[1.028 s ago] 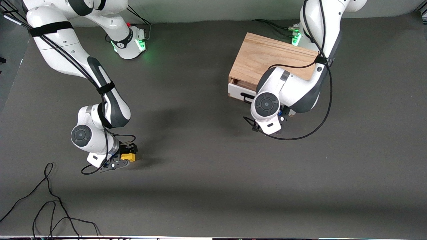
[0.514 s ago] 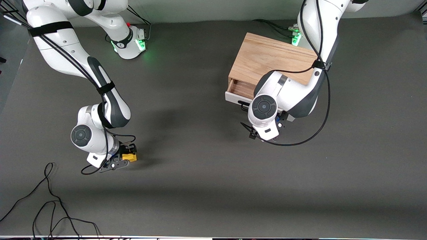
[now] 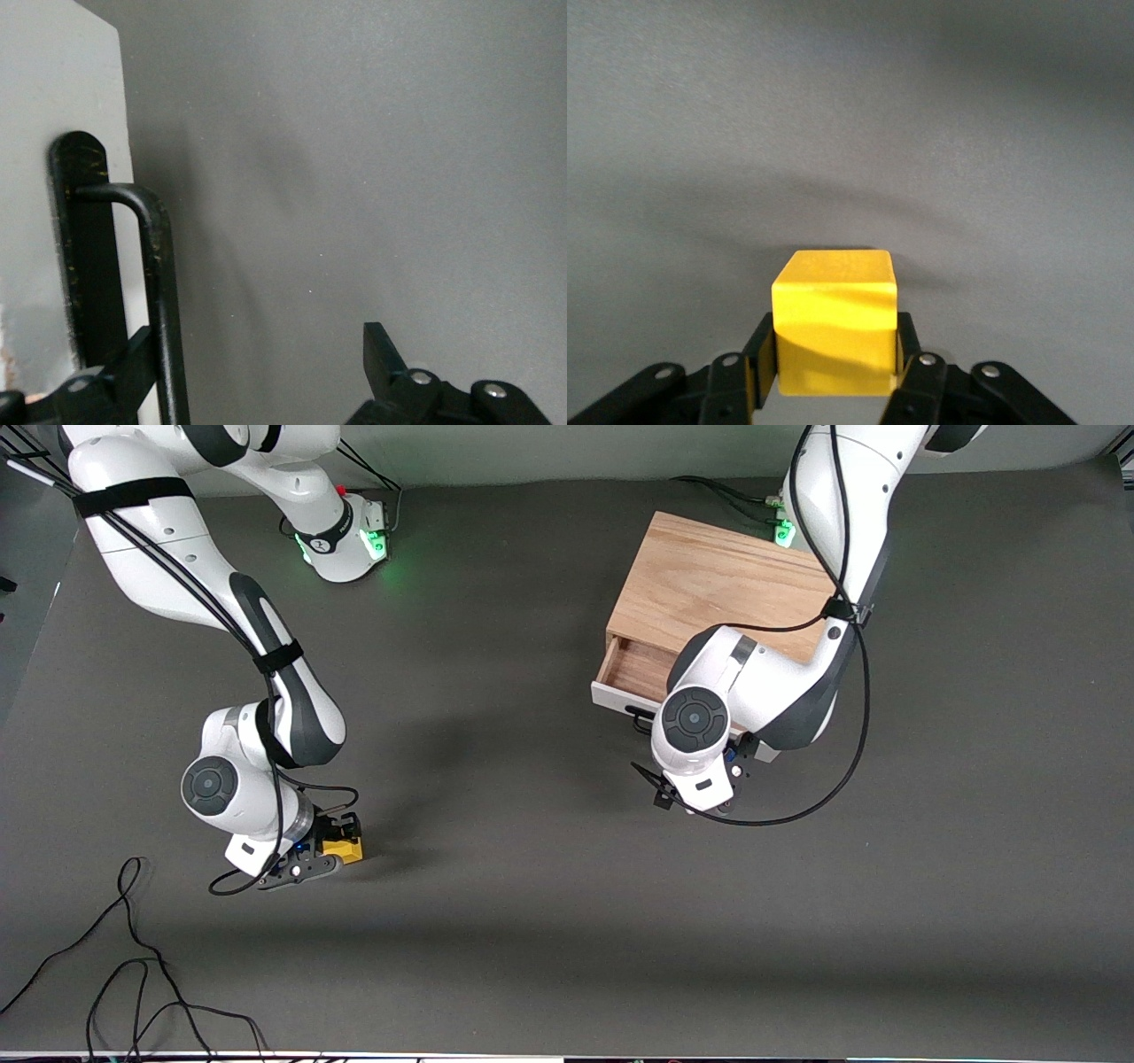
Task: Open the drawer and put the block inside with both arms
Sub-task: 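Pull the drawer open with the left gripper while the right gripper lifts the cube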
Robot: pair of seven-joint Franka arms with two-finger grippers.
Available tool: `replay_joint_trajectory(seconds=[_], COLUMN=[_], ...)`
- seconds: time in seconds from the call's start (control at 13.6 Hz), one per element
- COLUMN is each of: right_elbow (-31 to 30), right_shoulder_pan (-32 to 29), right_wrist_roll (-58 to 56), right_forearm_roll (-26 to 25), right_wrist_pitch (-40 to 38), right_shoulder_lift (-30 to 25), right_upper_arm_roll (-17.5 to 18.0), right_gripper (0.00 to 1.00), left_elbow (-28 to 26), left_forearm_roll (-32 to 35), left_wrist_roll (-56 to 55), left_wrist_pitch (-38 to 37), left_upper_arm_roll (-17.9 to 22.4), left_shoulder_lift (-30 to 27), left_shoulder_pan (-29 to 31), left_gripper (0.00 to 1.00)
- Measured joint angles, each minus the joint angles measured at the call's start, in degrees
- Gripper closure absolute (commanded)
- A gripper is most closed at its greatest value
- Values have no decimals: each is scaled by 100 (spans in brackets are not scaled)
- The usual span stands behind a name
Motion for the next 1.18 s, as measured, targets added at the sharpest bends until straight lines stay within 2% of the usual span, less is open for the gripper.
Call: replay_joint_trajectory(seconds=[0.59,0.73,1.03,1.18], right_elbow=[816,1020,1826,2045], right_shoulder_pan=[48,36,38,42], right_wrist_roll=[2,16,229,351], right_forearm_roll=[0,0,3,15], right_wrist_pitch=[-1479,-1843,-3012,-3242], right_shoulder_lift=[-420,-506,-722,-752], right_upper_arm_roll=[-14,-19,-18,-8], right_gripper=[66,66,66,66], left_elbow=[430,498,896,1262], left_forearm_roll=[75,81,283,313], left_wrist_roll=[0,0,18,385], left_wrist_pitch=[1135,1153,1162,572], left_upper_arm_roll=[30,32,103,130], left_shoulder_lift=[338,360,328,166], left_shoulder_pan=[2,2,82,343], left_gripper=[0,0,0,0])
